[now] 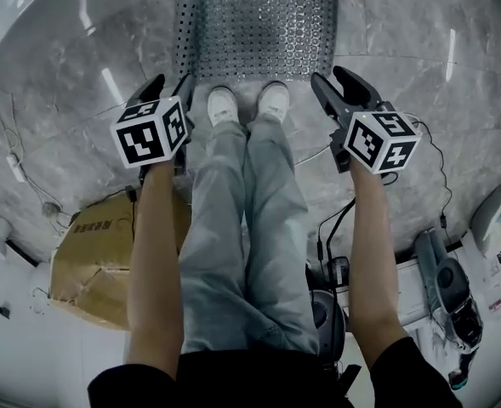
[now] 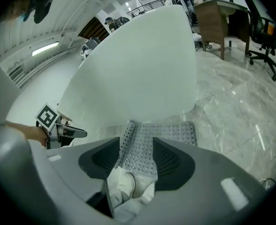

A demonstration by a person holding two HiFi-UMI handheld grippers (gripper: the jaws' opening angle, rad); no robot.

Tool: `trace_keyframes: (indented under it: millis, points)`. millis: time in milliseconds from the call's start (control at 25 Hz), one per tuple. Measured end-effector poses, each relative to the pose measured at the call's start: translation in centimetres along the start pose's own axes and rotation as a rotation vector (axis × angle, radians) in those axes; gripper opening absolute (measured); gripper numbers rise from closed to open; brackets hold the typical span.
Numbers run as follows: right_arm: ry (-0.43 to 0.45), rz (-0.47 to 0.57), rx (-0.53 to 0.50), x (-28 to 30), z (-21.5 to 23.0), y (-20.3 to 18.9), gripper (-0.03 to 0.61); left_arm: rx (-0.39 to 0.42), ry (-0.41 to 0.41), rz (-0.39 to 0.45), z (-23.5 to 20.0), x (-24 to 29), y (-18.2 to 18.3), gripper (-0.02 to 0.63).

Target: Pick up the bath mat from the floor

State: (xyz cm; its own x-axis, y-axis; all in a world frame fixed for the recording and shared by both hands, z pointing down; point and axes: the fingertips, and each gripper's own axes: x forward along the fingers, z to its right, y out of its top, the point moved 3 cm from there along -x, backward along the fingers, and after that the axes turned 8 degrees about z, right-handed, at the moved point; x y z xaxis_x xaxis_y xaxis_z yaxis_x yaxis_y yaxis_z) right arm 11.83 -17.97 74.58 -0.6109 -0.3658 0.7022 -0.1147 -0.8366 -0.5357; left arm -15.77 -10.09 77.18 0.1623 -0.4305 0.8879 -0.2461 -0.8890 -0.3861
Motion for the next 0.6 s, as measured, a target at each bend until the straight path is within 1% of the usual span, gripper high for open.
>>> trace_keyframes:
  millis: [80,160,200,360,480,600]
  points:
    - [0.005,0.004,0.010,1.4,1.2,-1.0,0.280,-0.062,0.029,0.003,-1.2,1.8,-1.1,0.230]
    - [0.003,0.008,0.032,2.4,2.7,-2.2,0.312,-0.110,0.026,-0.002,-1.5,3.7,-2.3,0.236]
    - [0.001,0.003,0.036,3.0,3.5,-2.8,0.324,-0.113,0.020,-0.008,-1.4,4.8,-2.8,0.241]
    - [-0.005,-0.021,0.021,5.8,6.4,-4.4,0.391,-0.073,0.004,-0.028,-1.7,8.8,-4.0,0.256]
    - [-0.025,-0.050,0.013,7.7,8.3,-5.9,0.444,-0.067,0.012,-0.031,-2.5,11.0,-5.0,0.277]
    - [-0.048,-0.086,0.008,9.0,10.2,-7.7,0.451,-0.084,0.029,-0.034,-3.0,13.0,-6.1,0.308]
